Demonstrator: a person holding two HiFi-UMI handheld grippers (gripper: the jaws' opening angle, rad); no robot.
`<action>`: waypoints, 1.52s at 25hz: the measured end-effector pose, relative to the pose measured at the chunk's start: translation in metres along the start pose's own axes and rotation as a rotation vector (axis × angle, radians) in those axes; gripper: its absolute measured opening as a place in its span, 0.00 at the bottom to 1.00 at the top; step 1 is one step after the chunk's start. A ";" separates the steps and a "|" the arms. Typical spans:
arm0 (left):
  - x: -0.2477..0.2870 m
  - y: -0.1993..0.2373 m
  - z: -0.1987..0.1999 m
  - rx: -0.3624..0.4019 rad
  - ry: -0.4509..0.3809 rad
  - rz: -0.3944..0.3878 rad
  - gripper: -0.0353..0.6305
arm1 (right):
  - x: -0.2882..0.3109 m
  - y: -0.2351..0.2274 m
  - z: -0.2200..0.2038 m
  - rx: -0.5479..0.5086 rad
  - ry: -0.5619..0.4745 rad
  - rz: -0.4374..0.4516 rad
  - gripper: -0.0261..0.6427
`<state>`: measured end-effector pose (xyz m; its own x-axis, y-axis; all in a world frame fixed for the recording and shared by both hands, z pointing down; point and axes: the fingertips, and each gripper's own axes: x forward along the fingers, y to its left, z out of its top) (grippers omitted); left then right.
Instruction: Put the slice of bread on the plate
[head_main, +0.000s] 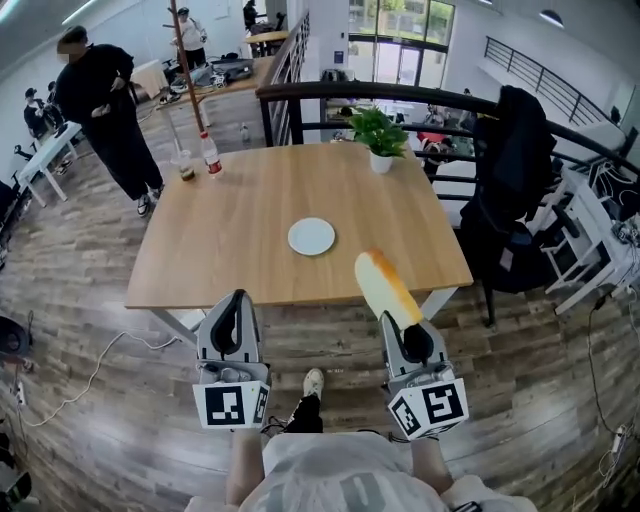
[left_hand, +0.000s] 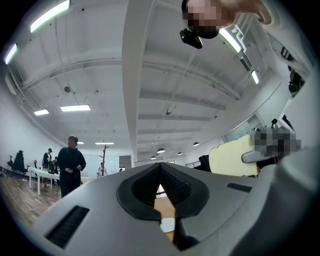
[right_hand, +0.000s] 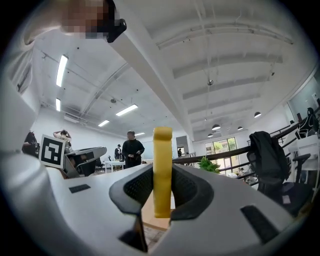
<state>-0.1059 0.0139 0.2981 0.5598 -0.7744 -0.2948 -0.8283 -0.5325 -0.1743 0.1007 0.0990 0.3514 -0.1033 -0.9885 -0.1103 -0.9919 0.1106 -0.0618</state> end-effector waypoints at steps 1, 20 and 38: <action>0.013 0.008 -0.002 -0.013 -0.001 0.002 0.07 | 0.014 -0.002 0.004 -0.009 -0.002 -0.002 0.18; 0.227 0.117 -0.060 -0.024 -0.031 -0.046 0.07 | 0.256 -0.053 0.023 -0.068 -0.058 -0.058 0.18; 0.289 0.095 -0.093 -0.085 0.034 -0.023 0.07 | 0.311 -0.100 0.019 -0.154 0.029 -0.035 0.18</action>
<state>-0.0207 -0.2918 0.2839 0.5807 -0.7716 -0.2596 -0.8108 -0.5767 -0.0996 0.1690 -0.2179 0.3044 -0.0681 -0.9943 -0.0815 -0.9943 0.0609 0.0879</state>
